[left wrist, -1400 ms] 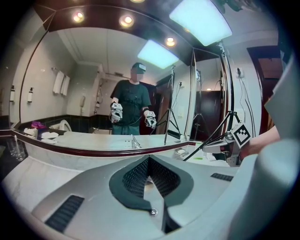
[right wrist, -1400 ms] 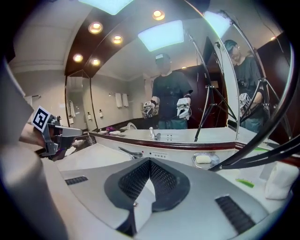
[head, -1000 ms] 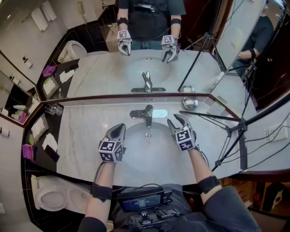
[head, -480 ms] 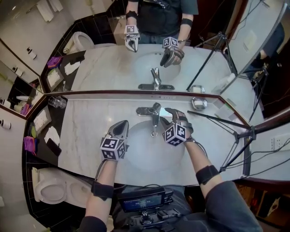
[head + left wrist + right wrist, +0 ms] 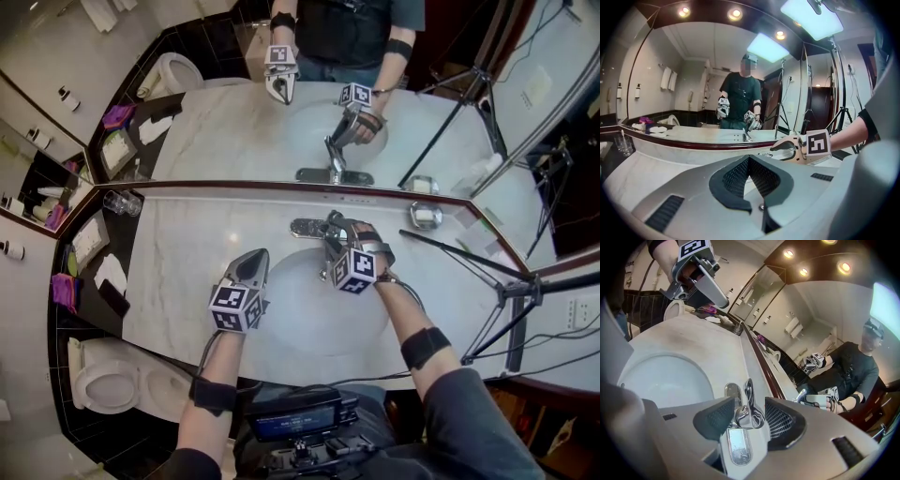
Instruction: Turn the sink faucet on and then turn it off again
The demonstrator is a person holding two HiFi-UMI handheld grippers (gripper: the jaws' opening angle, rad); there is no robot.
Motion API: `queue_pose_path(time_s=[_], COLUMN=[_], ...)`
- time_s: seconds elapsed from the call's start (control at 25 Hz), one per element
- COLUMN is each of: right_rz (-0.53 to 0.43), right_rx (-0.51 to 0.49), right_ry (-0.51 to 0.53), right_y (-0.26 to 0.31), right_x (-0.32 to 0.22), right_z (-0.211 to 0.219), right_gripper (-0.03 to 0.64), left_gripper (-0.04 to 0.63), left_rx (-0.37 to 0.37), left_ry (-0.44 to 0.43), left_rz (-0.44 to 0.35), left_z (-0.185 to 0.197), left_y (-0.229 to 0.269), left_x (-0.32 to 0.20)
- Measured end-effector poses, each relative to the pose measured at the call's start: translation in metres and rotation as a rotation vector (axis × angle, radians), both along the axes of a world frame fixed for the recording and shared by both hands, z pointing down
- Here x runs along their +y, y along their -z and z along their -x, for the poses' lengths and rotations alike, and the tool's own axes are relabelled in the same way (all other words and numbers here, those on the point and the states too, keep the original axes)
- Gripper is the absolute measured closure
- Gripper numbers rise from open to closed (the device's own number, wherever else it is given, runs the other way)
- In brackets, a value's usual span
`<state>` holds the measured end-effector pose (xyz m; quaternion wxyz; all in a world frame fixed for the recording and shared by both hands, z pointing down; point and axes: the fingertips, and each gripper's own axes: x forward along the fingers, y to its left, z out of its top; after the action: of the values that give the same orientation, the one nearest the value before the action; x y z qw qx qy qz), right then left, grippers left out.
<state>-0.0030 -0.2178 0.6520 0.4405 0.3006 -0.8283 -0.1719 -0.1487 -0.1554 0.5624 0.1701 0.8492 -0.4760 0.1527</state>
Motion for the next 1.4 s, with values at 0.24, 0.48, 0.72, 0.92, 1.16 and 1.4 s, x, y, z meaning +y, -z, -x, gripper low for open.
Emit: queue_pose_path(time_s=[0.24,0.48,0.72,0.92,1.16,1.4], right_rz=[0.038,0.050,0.023,0.013,0.027,0.035], right_rx=[0.033,0.037,0.076,0.112,0.174,0.199], right_ry=[0.032,0.030,0.024,0.045,0.097,0.117], right_y=[-0.017,-0.018,-0.021,-0.021,-0.030,-0.037], right_x=[0.000,-0.003,-0.001,-0.001,0.015,0.018], right_z=[0.012,0.013,0.013,0.014,0.024,0.025], right_gripper=[0.420,0.454,0.457,0.477,0.491,0.491], left_gripper=[0.601,0.601,0.601,0.601,0.601,0.601], left_rx=[0.000,-0.002,-0.001,0.005,0.012,0.010], left_ry=[0.007,0.005,0.001,-0.006,-0.024,-0.025], left_rz=[0.009,0.018,0.028,0.033,0.026,0.022], left_z=[0.004,0.004,-0.001,-0.005,-0.017,-0.017], left_y=[-0.004,-0.009,-0.014,-0.016,-0.012,-0.011], left_x=[-0.005,-0.006,-0.006,-0.007,-0.010,-0.011])
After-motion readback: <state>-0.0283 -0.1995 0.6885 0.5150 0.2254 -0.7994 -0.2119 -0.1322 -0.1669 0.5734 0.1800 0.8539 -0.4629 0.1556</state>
